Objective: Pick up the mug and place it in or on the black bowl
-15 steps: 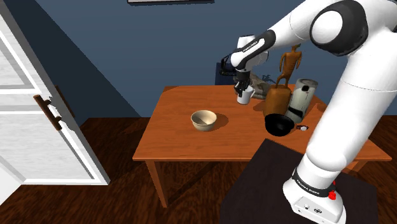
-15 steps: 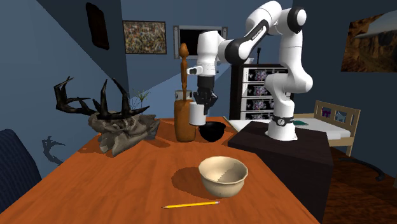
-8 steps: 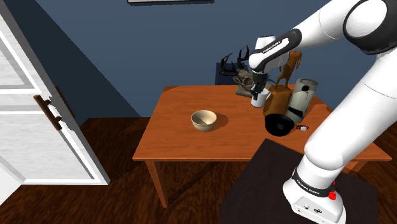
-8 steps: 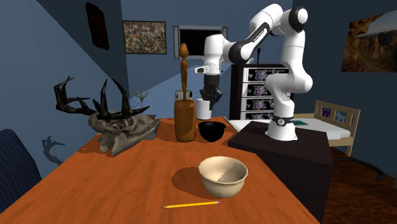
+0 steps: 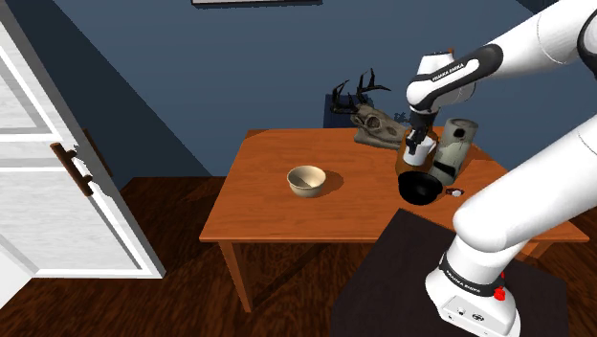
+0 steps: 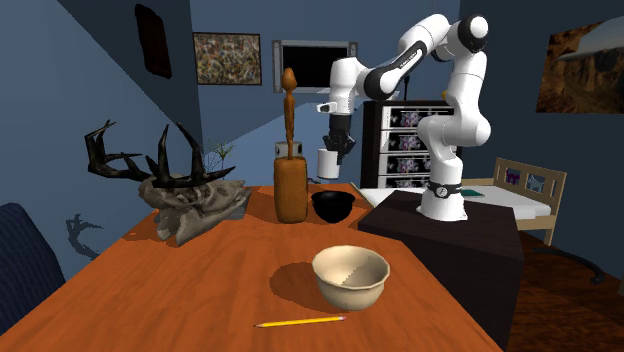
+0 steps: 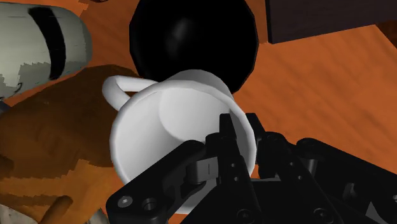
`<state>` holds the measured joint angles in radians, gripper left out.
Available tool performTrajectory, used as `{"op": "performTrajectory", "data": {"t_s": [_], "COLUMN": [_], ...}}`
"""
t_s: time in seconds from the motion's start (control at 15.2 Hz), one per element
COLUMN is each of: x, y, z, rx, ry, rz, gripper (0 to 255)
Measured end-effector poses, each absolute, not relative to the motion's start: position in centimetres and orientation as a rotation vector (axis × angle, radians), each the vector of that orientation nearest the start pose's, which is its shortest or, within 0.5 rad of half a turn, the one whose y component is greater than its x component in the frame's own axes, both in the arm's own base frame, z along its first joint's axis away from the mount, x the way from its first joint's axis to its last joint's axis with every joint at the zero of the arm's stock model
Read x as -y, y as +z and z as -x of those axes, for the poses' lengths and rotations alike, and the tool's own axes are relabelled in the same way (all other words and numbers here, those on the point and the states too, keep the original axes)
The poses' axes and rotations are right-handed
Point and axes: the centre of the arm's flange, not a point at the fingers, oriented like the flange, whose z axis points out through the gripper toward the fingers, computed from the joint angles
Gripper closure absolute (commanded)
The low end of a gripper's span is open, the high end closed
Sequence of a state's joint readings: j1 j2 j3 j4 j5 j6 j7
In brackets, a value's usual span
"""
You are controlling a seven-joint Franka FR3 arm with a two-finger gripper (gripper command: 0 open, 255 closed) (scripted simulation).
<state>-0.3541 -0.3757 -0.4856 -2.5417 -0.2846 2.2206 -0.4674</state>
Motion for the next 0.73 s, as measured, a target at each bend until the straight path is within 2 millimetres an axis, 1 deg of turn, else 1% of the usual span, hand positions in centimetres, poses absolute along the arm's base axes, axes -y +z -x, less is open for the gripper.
{"op": "performTrajectory", "data": {"t_s": [0.2, 0.26, 0.4, 0.73], "x": [32.5, 32.9, 33.0, 33.2], "y": [39.2, 39.2, 38.4, 35.8], "z": [-23.6, -22.8, -22.1, -22.0], "rx": [-0.279, -0.279, -0.278, -0.277], "ry": [0.016, 0.016, 0.017, 0.017], "rz": [3.192, 3.192, 3.192, 3.192], "gripper": [255, 255, 255, 255]}}
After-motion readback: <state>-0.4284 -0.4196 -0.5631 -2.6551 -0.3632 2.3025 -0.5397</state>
